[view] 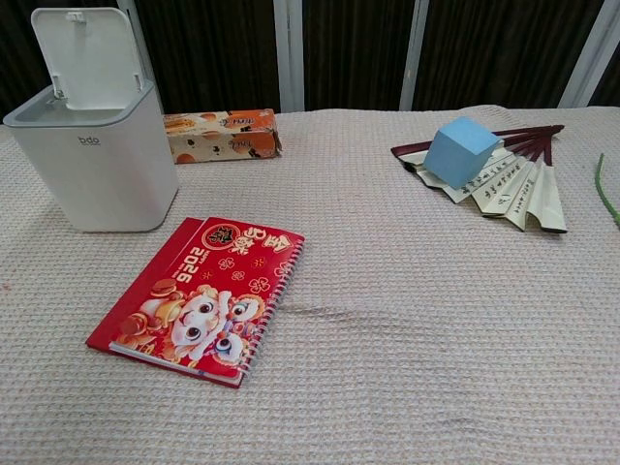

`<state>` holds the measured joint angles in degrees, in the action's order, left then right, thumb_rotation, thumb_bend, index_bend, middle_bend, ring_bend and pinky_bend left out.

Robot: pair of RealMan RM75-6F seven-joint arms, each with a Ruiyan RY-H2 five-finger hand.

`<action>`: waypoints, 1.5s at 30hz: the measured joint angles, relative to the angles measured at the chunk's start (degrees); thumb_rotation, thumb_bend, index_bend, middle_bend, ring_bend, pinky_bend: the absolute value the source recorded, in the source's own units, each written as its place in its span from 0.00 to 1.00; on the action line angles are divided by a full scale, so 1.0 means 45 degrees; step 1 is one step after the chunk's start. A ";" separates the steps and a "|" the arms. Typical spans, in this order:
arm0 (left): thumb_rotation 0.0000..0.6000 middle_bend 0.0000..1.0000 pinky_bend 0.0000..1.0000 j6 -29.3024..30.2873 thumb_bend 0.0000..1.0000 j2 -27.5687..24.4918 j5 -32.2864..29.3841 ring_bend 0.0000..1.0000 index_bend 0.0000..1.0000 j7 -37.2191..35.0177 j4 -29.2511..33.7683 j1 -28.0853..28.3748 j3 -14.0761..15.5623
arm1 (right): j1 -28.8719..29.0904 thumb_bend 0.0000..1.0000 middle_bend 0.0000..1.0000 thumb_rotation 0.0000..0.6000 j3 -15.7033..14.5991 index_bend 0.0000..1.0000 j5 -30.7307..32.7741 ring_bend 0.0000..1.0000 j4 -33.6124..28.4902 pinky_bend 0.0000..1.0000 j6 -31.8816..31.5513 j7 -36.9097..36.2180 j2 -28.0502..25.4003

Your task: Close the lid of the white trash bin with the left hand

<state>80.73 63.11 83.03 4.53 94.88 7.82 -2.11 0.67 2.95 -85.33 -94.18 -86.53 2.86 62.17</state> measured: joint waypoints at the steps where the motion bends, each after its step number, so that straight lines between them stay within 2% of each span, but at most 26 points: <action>1: 1.00 0.00 0.00 -0.0007 0.11 -0.0002 -0.0002 0.00 0.00 0.0001 0.0002 0.0003 0.0000 | -0.0007 0.19 0.00 1.00 -0.0002 0.00 0.0002 0.00 -0.0009 0.00 -0.0007 -0.0013 -0.0005; 14: 1.00 0.00 0.01 -0.0104 0.11 -0.0053 -0.0149 0.00 0.00 0.0063 0.0077 0.0112 -0.0151 | -0.0029 0.19 0.00 1.00 0.0010 0.00 0.0026 0.00 -0.0051 0.00 -0.0038 -0.0082 -0.0020; 15: 1.00 0.00 0.03 -0.0153 0.12 -0.0094 -0.0272 0.00 0.00 0.0066 0.0127 0.0164 -0.0245 | -0.0028 0.19 0.00 1.00 0.0019 0.00 0.0046 0.00 -0.0072 0.00 -0.0031 -0.0111 -0.0028; 17: 1.00 0.02 0.15 -0.0255 0.15 -0.0203 -0.0513 0.02 0.00 0.0099 0.0265 0.0279 -0.0443 | -0.0024 0.19 0.00 1.00 0.0047 0.00 0.0071 0.00 -0.0073 0.00 -0.0037 -0.0133 -0.0039; 18: 1.00 0.08 0.27 -0.0309 0.18 -0.0300 -0.0669 0.08 0.00 0.0159 0.0379 0.0378 -0.0618 | -0.0026 0.19 0.00 1.00 0.0057 0.00 0.0092 0.00 -0.0076 0.00 -0.0037 -0.0164 -0.0043; 19: 1.00 0.20 0.41 -0.0339 0.23 -0.0379 -0.0783 0.20 0.00 0.0230 0.0469 0.0463 -0.0766 | -0.0027 0.19 0.00 1.00 0.0072 0.00 0.0137 0.00 -0.0084 0.00 -0.0027 -0.0211 -0.0052; 20: 1.00 0.30 0.50 -0.0357 0.27 -0.0457 -0.0888 0.29 0.00 0.0322 0.0551 0.0557 -0.0930 | -0.0026 0.19 0.00 1.00 0.0085 0.00 0.0175 0.00 -0.0089 0.00 -0.0015 -0.0244 -0.0060; 21: 1.00 0.45 0.61 -0.0377 0.31 -0.0561 -0.1022 0.42 0.00 0.0471 0.0660 0.0701 -0.1166 | -0.0026 0.19 0.00 1.00 0.0102 0.00 0.0213 0.00 -0.0094 0.00 -0.0006 -0.0268 -0.0067; 22: 1.00 0.56 0.69 -0.0398 0.36 -0.0639 -0.1133 0.53 0.00 0.0592 0.0747 0.0824 -0.1351 | -0.0023 0.19 0.00 1.00 0.0126 0.00 0.0268 0.00 -0.0104 0.00 0.0009 -0.0293 -0.0073; 25: 1.00 0.74 0.80 -0.0587 0.46 -0.0873 -0.1566 0.68 0.00 0.0900 0.1050 0.1299 -0.1950 | 0.0008 0.19 0.00 1.00 0.0188 0.00 0.0409 0.00 -0.0163 0.00 0.0097 -0.0343 -0.0082; 28: 1.00 0.84 0.90 -0.1176 0.54 -0.1116 -0.2355 0.77 0.00 0.1261 0.1360 0.1912 -0.2528 | 0.0029 0.19 0.00 1.00 0.0182 0.00 0.0398 0.00 -0.0215 0.00 0.0135 -0.0314 -0.0080; 33: 1.00 0.94 0.99 -0.2561 0.62 -0.1355 -0.4363 0.86 0.00 0.2160 0.1647 0.3292 -0.3545 | 0.0022 0.19 0.00 1.00 0.0145 0.00 0.0376 0.00 -0.0319 0.00 0.0150 -0.0273 -0.0058; 39: 1.00 0.98 1.00 -0.4171 0.67 -0.1388 -0.7344 0.89 0.00 0.3447 0.1624 0.5155 -0.4487 | 0.0057 0.19 0.00 1.00 0.0187 0.00 0.0490 0.00 -0.0330 0.00 0.0249 -0.0412 -0.0063; 45: 1.00 0.99 1.00 -0.5464 0.67 -0.1341 -1.0689 0.90 0.00 0.4757 0.1306 0.7020 -0.4934 | 0.0119 0.19 0.00 1.00 0.0238 0.00 0.0675 0.00 -0.0370 0.00 0.0449 -0.0640 -0.0105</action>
<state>56.14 57.07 34.93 25.94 100.76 39.41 -24.31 1.21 4.02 -82.30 -95.84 -84.51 -0.02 61.70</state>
